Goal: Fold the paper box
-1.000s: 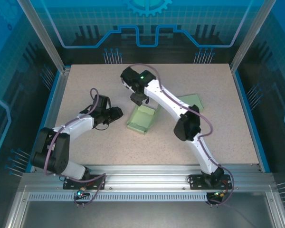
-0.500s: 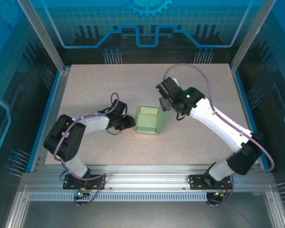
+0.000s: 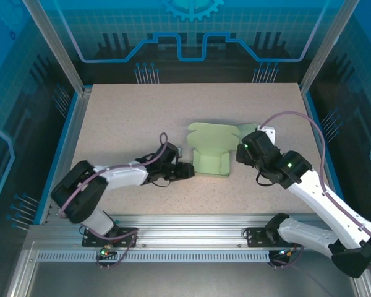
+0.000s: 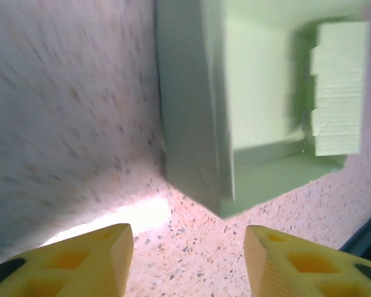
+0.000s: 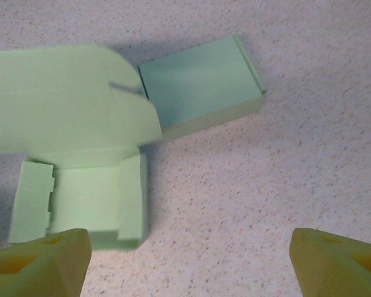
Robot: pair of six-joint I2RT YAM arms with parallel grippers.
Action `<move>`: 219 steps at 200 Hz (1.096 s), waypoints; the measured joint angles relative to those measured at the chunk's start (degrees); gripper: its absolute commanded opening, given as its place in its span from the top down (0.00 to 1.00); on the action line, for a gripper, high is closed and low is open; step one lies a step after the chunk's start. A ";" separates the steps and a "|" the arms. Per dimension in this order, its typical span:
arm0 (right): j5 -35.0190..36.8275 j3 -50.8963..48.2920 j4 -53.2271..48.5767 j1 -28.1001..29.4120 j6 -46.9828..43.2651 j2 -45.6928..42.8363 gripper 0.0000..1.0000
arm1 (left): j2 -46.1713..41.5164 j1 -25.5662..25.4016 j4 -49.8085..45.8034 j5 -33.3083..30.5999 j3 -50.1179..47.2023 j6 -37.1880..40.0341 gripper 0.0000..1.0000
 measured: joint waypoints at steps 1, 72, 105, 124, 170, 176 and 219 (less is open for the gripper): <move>-0.24 -0.22 -0.02 0.00 0.22 -0.13 0.15 | -0.24 0.11 -0.15 -0.11 0.04 0.15 0.43; -9.07 -11.10 9.20 -0.87 0.35 4.66 0.19 | -1.05 1.77 -8.87 -11.85 12.79 8.46 0.40; -16.87 -7.02 16.15 -10.12 -9.86 14.32 0.24 | 0.98 -2.19 -11.06 -13.38 11.43 6.97 0.37; -20.24 -3.08 19.19 -14.53 -14.78 21.07 0.24 | 1.51 -2.64 -11.17 -14.29 11.32 6.82 0.39; -25.42 2.91 22.60 -15.26 -23.61 33.16 0.25 | 3.30 -2.62 -11.45 -19.74 13.55 12.85 0.72; -25.94 3.23 22.88 -15.26 -24.09 34.14 0.26 | 3.82 -2.49 -11.43 -20.28 14.36 14.64 0.76; -29.49 3.37 23.54 -15.23 -25.51 36.98 0.26 | 6.58 -1.81 -10.47 -21.70 18.71 30.16 0.96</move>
